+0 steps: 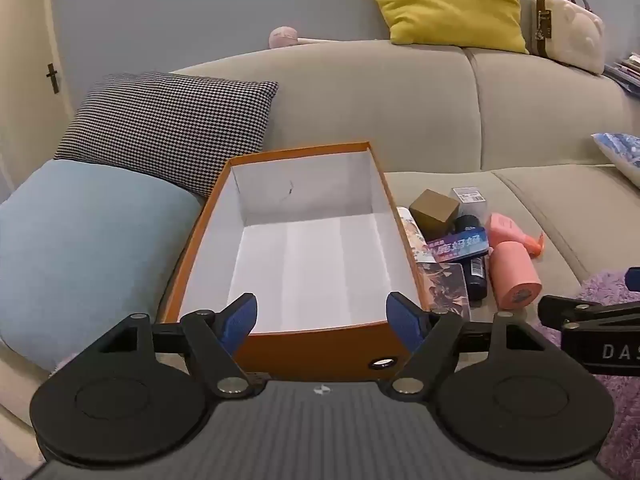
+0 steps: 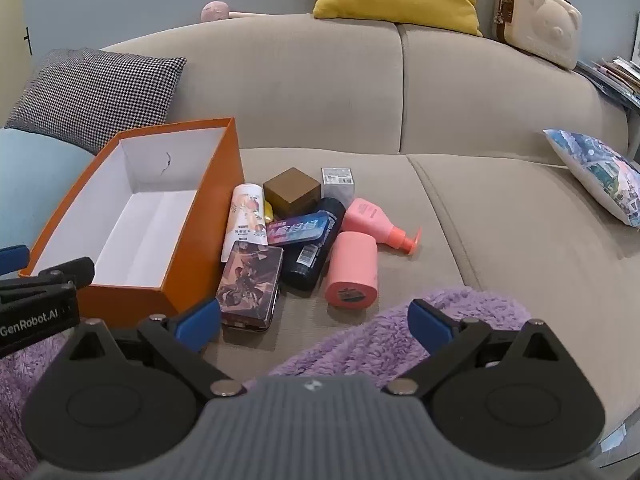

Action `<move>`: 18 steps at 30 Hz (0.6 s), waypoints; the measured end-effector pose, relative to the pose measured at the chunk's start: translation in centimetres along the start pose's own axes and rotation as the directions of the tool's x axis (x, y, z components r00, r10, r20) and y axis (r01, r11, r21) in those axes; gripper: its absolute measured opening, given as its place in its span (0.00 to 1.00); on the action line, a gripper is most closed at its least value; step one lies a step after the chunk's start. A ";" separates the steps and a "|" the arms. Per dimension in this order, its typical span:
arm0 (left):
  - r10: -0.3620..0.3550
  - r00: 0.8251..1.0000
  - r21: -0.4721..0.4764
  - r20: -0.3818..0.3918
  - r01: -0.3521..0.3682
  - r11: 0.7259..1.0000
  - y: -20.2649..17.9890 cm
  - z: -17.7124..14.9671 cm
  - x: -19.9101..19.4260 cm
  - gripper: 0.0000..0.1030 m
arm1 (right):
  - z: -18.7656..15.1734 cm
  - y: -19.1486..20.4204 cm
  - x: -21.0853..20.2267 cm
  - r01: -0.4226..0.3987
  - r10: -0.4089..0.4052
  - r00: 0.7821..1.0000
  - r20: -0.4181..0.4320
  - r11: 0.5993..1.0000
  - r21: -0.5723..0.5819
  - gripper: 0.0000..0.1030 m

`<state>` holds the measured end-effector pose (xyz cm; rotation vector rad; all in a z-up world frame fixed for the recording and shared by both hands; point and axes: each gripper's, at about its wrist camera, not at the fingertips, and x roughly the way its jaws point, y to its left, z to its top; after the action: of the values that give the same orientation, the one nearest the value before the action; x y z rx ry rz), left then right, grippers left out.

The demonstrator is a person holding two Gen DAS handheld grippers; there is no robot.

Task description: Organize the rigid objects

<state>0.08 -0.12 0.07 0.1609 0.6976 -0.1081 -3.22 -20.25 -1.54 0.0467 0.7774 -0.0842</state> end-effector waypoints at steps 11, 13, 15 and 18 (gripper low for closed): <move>-0.007 0.999 -0.006 0.034 0.007 1.000 -0.1 -0.4 -0.7 0.81 | 0.1 0.4 -0.2 0.014 -0.015 1.000 0.007 1.000 0.022 0.97; -0.010 0.999 -0.009 0.033 0.010 1.000 0.0 -0.2 -0.9 0.81 | 0.1 0.4 -0.2 0.016 -0.017 1.000 0.008 1.000 0.025 0.97; -0.020 0.999 -0.017 0.028 0.020 1.000 0.1 -0.2 -1.0 0.80 | 0.2 0.3 -0.3 0.018 -0.018 1.000 0.010 0.999 0.030 0.97; -0.026 1.000 -0.023 0.018 0.026 0.999 0.2 -0.2 -1.0 0.79 | 0.1 0.3 -0.5 0.004 -0.004 1.000 0.017 1.000 0.001 0.97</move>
<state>-0.76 0.11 0.58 0.1286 0.6829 -0.1260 -3.48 -19.93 -1.12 0.0450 0.7604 -0.0884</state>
